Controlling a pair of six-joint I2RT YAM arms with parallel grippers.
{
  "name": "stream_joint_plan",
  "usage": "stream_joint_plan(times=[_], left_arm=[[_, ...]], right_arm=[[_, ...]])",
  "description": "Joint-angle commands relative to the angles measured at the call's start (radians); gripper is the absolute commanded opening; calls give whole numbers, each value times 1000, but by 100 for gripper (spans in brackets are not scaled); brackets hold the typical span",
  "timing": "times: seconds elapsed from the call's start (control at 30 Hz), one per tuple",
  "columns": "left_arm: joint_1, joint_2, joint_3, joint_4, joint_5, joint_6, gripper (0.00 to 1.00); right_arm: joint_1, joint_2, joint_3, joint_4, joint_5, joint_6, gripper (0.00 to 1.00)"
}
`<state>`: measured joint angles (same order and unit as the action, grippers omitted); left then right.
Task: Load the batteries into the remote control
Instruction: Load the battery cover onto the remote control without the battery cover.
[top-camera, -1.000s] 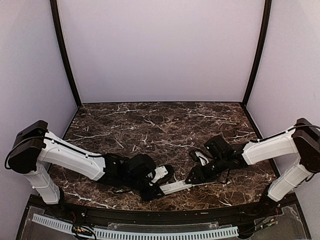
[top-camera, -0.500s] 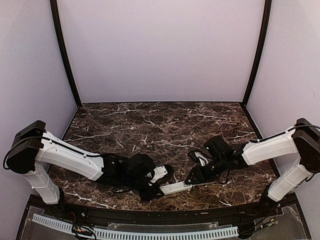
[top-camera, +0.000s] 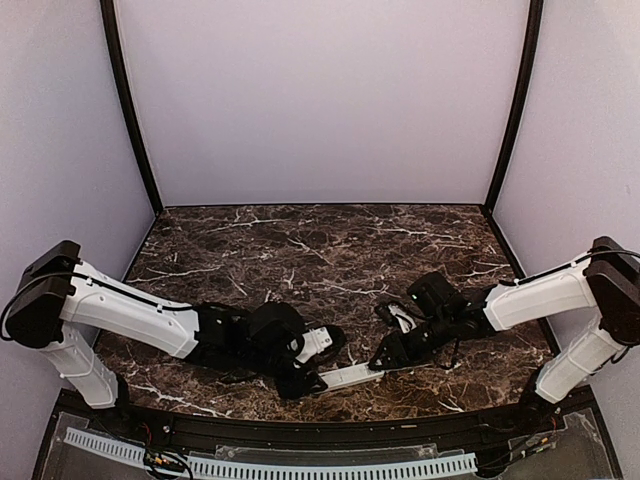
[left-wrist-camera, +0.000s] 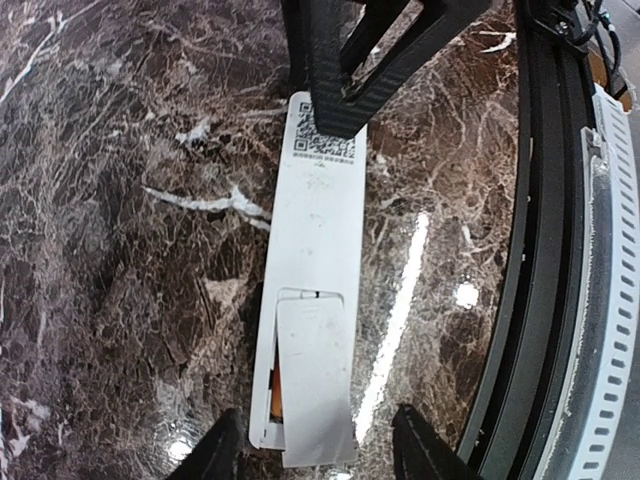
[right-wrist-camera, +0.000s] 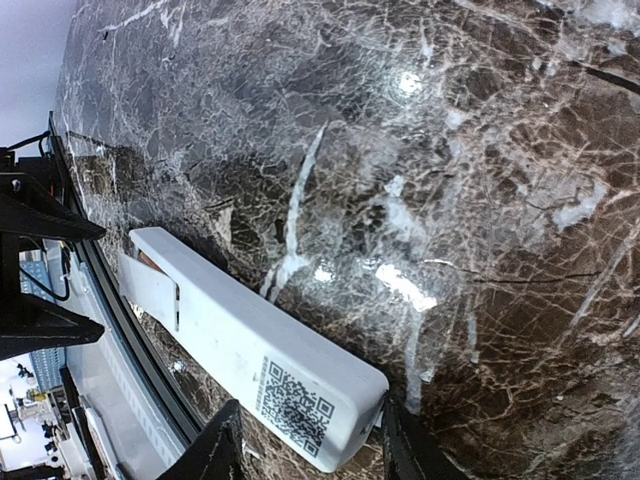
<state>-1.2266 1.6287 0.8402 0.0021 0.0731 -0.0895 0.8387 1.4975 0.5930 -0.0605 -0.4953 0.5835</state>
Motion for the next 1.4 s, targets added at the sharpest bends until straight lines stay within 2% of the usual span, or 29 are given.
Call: stream_joint_plan(times=[0.0, 0.07, 0.13, 0.27, 0.47, 0.73, 1.37], left_arm=[[-2, -69, -32, -6, 44, 36, 59], [-1, -94, -53, -13, 48, 59, 69], [9, -130, -90, -11, 58, 93, 76], [25, -153, -148, 29, 89, 159, 80], [26, -70, -147, 121, 131, 192, 87], [43, -17, -139, 170, 71, 226, 79], [84, 57, -93, 172, 158, 236, 57]], right_arm=[[10, -23, 23, -1, -2, -16, 45], [10, -30, 35, -24, 0, -35, 45], [10, -45, 52, -57, 8, -61, 45], [10, -75, 91, -123, 40, -112, 47], [8, -65, 110, -151, 52, -134, 48], [8, -66, 112, -156, 46, -141, 48], [8, -47, 127, -170, 47, -157, 49]])
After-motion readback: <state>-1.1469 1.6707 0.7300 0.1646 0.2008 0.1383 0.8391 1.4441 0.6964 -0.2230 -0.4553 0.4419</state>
